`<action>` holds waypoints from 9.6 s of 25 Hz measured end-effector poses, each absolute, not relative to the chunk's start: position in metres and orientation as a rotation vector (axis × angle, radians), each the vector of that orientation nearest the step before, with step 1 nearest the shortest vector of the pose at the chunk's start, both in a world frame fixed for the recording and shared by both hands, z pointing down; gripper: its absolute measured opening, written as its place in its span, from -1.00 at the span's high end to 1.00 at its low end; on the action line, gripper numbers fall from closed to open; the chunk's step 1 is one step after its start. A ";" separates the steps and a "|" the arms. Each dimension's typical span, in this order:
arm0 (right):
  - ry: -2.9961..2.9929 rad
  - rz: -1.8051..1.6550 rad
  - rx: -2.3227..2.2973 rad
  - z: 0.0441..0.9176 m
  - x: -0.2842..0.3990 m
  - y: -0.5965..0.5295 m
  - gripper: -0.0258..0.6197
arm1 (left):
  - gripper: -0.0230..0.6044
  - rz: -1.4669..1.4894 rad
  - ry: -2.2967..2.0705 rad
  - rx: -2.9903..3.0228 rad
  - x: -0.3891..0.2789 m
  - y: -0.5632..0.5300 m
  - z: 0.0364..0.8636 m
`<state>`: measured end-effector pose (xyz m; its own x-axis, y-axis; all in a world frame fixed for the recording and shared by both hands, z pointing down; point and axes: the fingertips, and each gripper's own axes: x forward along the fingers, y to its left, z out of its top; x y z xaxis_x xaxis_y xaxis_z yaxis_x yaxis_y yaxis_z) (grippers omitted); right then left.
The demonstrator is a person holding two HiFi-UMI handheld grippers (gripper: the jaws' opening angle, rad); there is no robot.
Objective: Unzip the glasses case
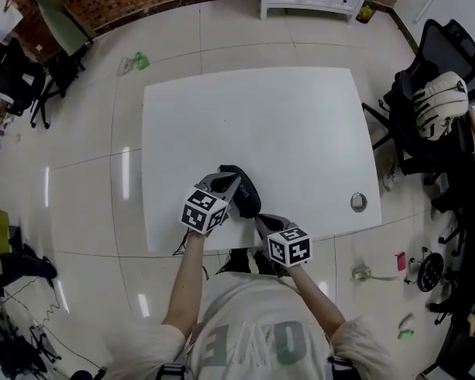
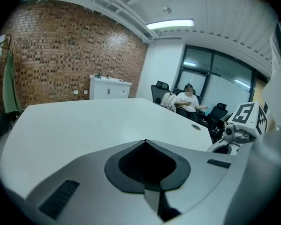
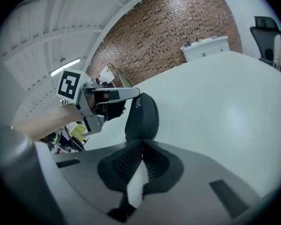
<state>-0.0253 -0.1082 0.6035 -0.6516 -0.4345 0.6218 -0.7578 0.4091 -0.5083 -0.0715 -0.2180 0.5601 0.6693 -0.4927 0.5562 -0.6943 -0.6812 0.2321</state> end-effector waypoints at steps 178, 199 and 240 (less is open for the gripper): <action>-2.123 0.397 0.864 0.616 0.022 -0.199 0.92 | 0.92 0.568 -1.008 2.275 -0.016 -0.222 0.564; -2.203 0.080 0.455 0.620 -0.028 -0.174 0.92 | 0.92 0.692 -1.163 2.134 -0.045 -0.201 0.571; -2.187 0.334 0.703 0.614 0.002 -0.164 0.92 | 0.92 0.578 -1.153 2.179 -0.014 -0.212 0.536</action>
